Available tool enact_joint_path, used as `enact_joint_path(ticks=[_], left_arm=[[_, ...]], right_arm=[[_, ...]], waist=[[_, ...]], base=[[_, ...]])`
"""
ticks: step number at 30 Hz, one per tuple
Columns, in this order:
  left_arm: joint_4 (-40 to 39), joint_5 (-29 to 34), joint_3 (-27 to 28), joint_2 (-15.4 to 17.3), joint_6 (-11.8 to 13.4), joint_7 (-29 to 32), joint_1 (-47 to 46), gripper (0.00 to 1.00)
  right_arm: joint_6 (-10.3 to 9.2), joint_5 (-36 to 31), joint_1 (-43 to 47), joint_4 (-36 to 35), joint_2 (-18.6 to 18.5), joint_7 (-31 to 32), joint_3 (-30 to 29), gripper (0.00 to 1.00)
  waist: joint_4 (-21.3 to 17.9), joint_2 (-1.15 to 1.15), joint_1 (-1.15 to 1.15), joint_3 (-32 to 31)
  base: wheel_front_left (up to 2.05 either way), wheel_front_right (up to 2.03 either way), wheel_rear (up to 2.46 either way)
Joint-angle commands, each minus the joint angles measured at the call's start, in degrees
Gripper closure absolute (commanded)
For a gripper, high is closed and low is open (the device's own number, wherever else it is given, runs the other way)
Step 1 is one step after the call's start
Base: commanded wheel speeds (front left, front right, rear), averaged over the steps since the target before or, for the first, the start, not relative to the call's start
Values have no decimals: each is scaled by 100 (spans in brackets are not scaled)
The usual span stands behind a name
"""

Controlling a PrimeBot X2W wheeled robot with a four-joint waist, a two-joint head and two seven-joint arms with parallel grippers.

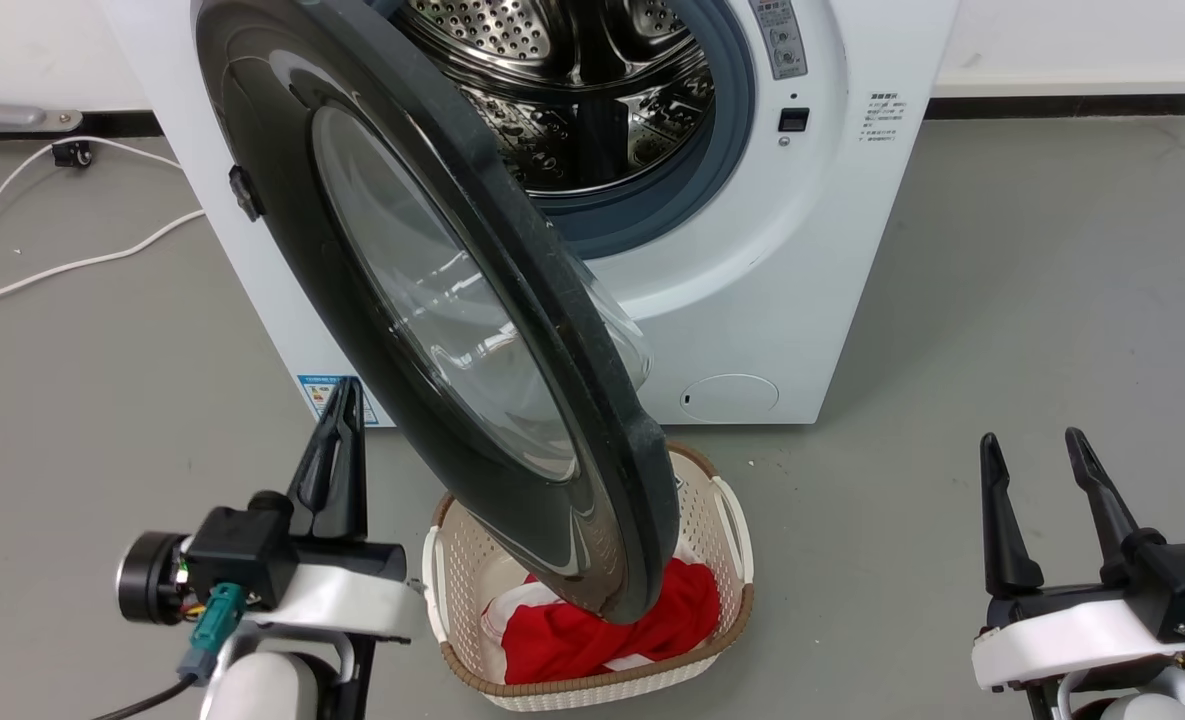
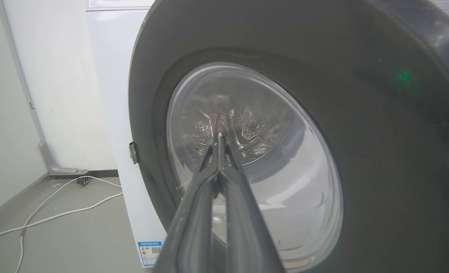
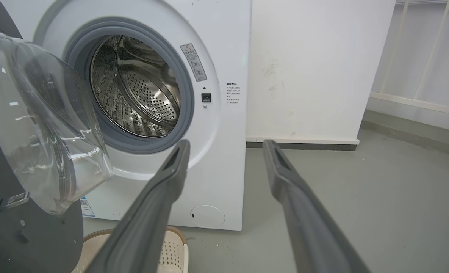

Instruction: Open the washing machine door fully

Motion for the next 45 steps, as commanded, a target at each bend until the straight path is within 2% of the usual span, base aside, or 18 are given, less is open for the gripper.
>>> enact_joint_path(ticks=[1, 13, 16, 22, 27, 34, 40, 45], left_arm=[[-126, 14, 23, -5, -14, -12, -93, 100], [-1949, 211, 113, -3, -20, -11, -735, 100], [-2480, 238, -82, -5, -46, -8, -966, 100], [-2870, 49, -729, -4, -105, -8, -1399, 100], [-2785, -167, -1601, -3, -158, -8, -1649, 100], [-2225, -453, -2711, -2, -247, 177, -1384, 100], [-1602, -657, -3347, 132, -306, 658, -942, 100], [-1078, -782, -3569, 256, -308, 988, -660, 100]], right_arm=[[-4, 31, -70, -24, 18, -11, -9, 0], [-4, 81, -72, 10, 17, -12, -37, 0], [-4, 81, -50, 20, 17, -12, -45, 0], [-4, 107, -31, 30, 18, -13, -71, 0], [-4, 128, -41, 56, 17, -13, -32, 0], [-4, 144, 40, 79, 16, -13, -56, 0], [-4, 193, 91, 115, 16, -12, -69, 0], [-4, 231, 63, 133, 16, -8, -51, 0]], waist=[[4, 0, 0, 3], [13, 0, 0, 0], [7, 0, 0, -2], [20, 0, 0, 8], [-17, 0, 0, -1], [-66, 0, 0, -37], [-51, 0, 0, -41], [-33, 0, 0, -13]], base=[[0, 0, 0], [0, 0, 0], [0, 0, 0], [0, 0, 0], [0, 0, 0], [0, 0, 0], [0, 0, 0], [0, 0, 0]])
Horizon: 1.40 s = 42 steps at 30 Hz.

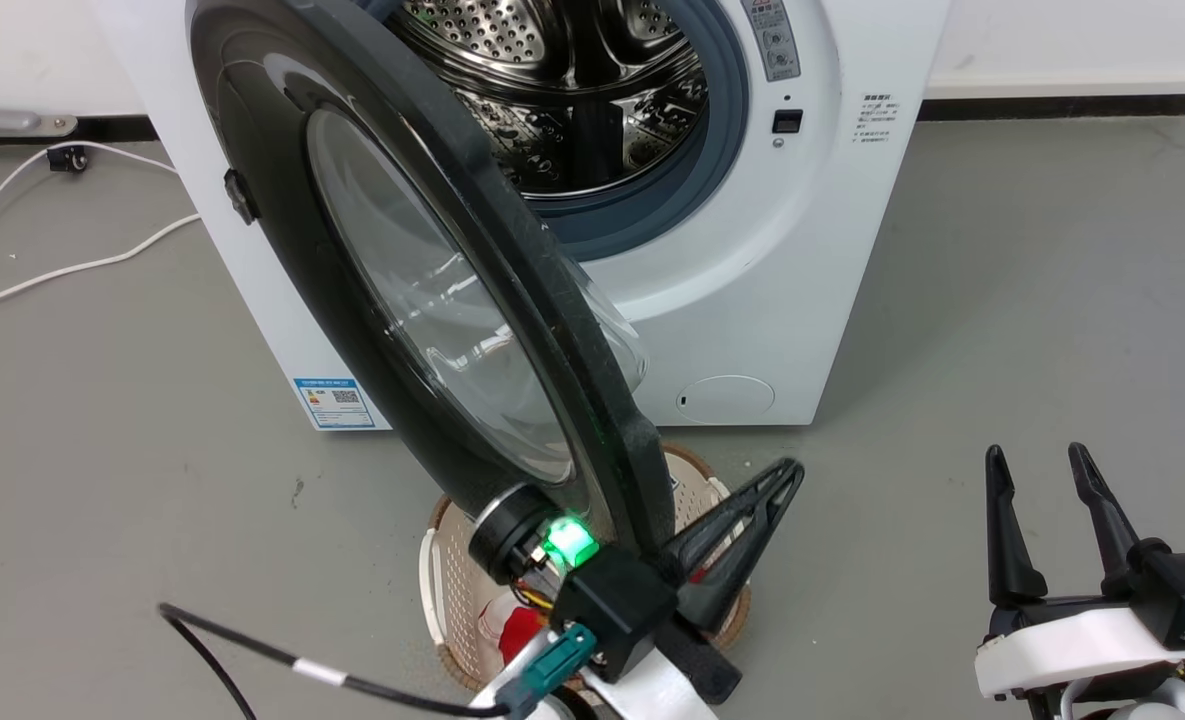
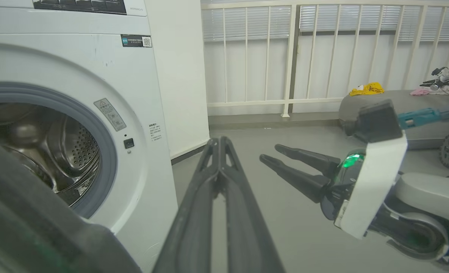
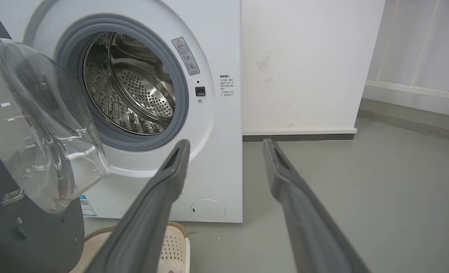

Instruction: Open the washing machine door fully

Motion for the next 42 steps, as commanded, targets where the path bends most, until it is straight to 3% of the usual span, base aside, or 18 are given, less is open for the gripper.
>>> enact_joint_path(ticks=[1, 12, 29, 42], left_arm=[[180, -47, -36, 42, -6, 93, 81, 100], [1283, -223, -72, -141, 114, -46, -360, 100], [2448, -658, 9, -195, 630, -484, -897, 100], [1949, -653, 205, 206, 1103, -533, -274, 100]], right_arm=[[-4, 38, 2, 20, 13, -4, 11, 0], [-4, 115, -122, 100, 13, -5, 109, 0], [-4, 233, -176, 249, 13, -6, 177, 0], [-4, 308, -106, 334, 13, -6, 202, 0]], waist=[[10, 0, 0, 23], [-47, 0, 0, 121], [-184, 0, 0, 220], [-118, 0, 0, 148]], base=[[0, 0, 0], [0, 0, 0], [0, 0, 0], [0, 0, 0]])
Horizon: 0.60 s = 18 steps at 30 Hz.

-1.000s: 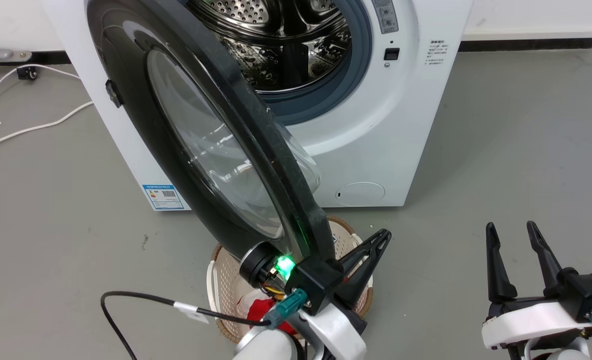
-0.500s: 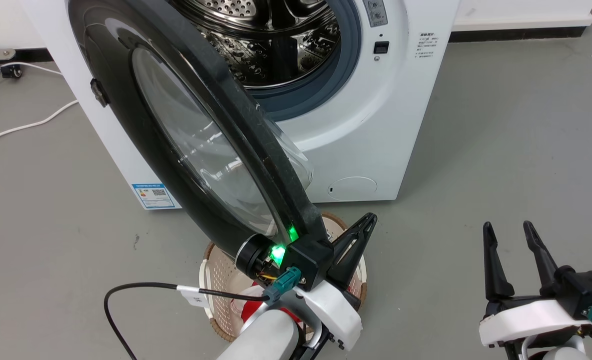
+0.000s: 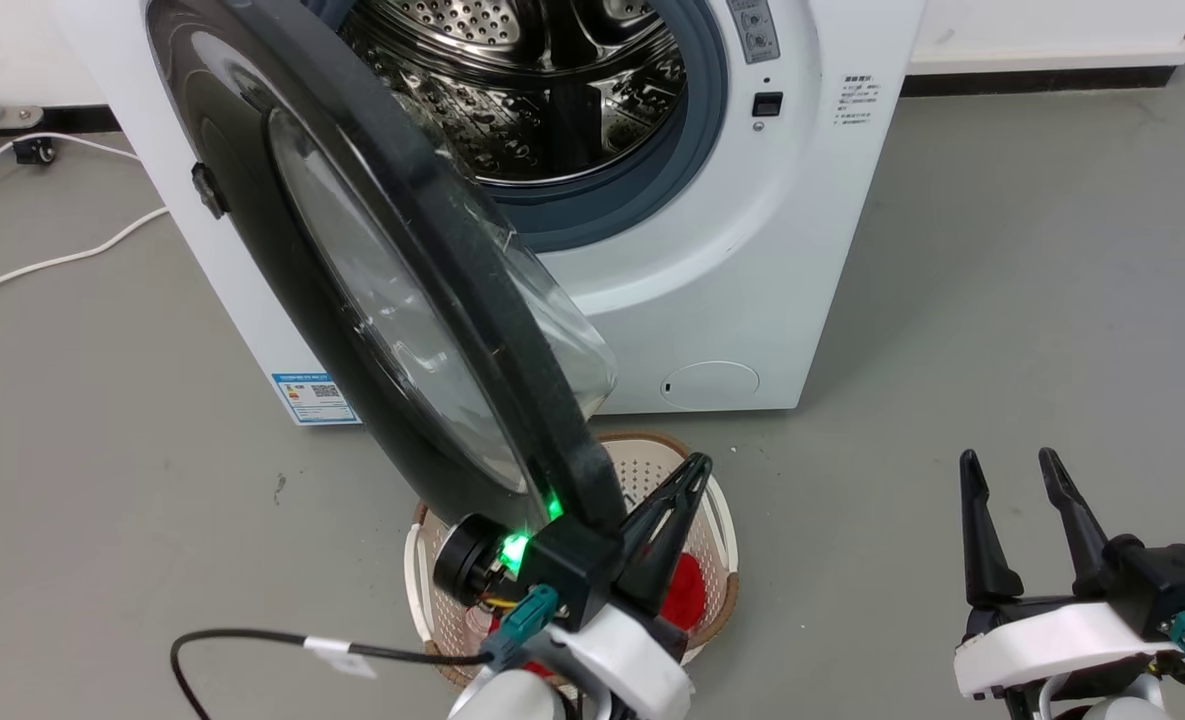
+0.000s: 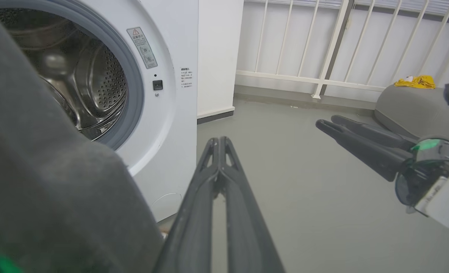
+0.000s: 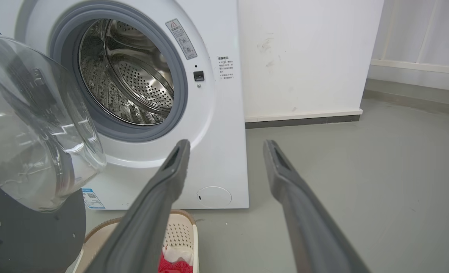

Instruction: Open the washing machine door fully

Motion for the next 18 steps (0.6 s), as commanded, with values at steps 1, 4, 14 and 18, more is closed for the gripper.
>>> enact_joint_path(ticks=[1, 4, 14, 18], left_arm=[[-18, 7, 227, 268, 178, 38, 131, 100], [-293, -28, 315, 397, 321, 66, 336, 100], [-1122, -99, 477, 704, 756, 269, 1032, 100], [-1374, -112, 492, 782, 862, 336, 1280, 100]], right_arm=[[-4, 12, 25, 19, 13, -6, 7, 0], [-4, 11, 49, 26, 12, 4, 1, 0], [-4, -22, 132, -1, 12, 64, -14, 0], [-4, -34, 186, -14, 12, 84, -26, 0]], waist=[[24, 0, 0, -21], [70, 0, 0, -49], [291, 0, 0, -182], [406, 0, 0, -247]], base=[[0, 0, 0], [0, 0, 0], [0, 0, 0], [0, 0, 0]])
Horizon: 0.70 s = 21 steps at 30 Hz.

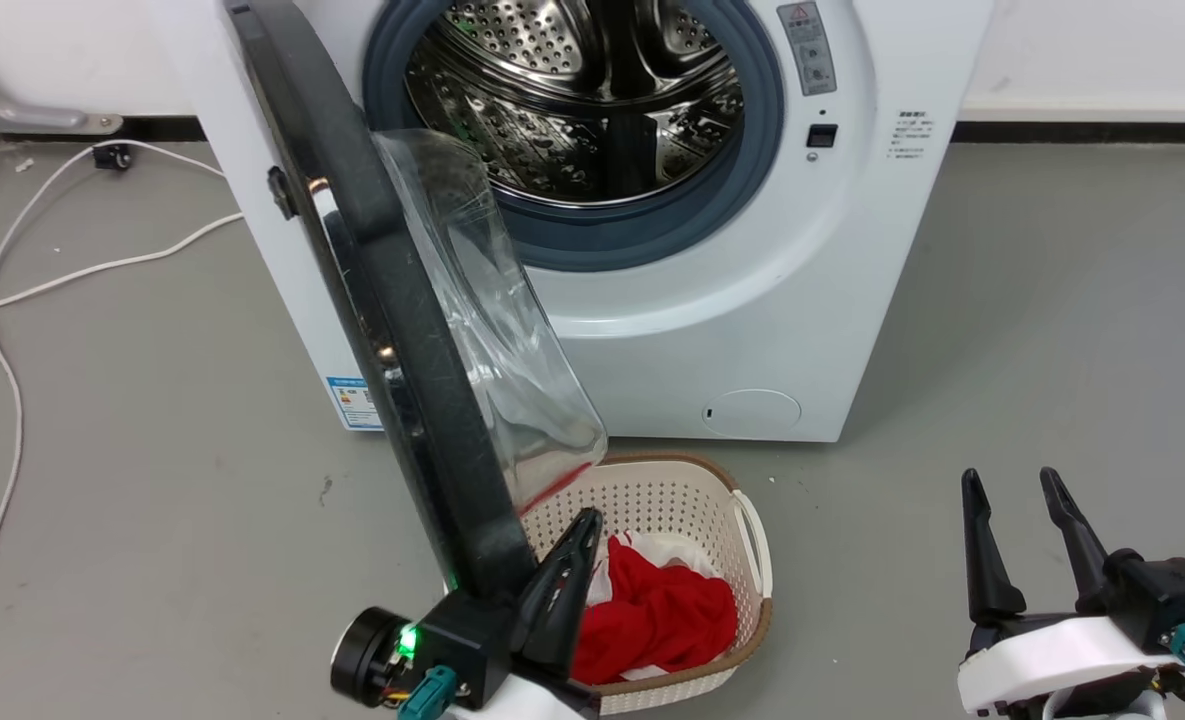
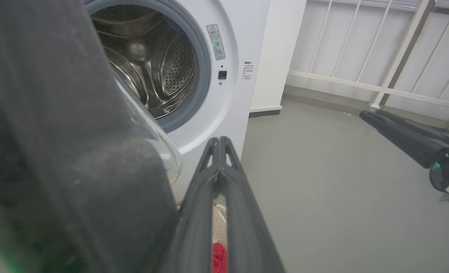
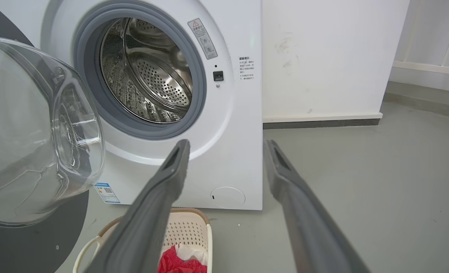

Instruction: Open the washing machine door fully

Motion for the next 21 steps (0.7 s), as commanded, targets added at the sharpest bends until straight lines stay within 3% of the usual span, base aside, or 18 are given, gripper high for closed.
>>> enact_joint_path(ticks=[1, 21], left_arm=[[-31, -23, 156, 134, 113, 46, 100, 100], [-791, -56, 431, 541, 623, 189, 807, 100]], right_arm=[[-4, -28, 77, -15, 11, 2, -9, 0], [-4, 48, 230, -100, 10, 75, -131, 0]], waist=[[73, 0, 0, -48], [1124, 0, 0, -115]], base=[[0, 0, 0], [0, 0, 0]])
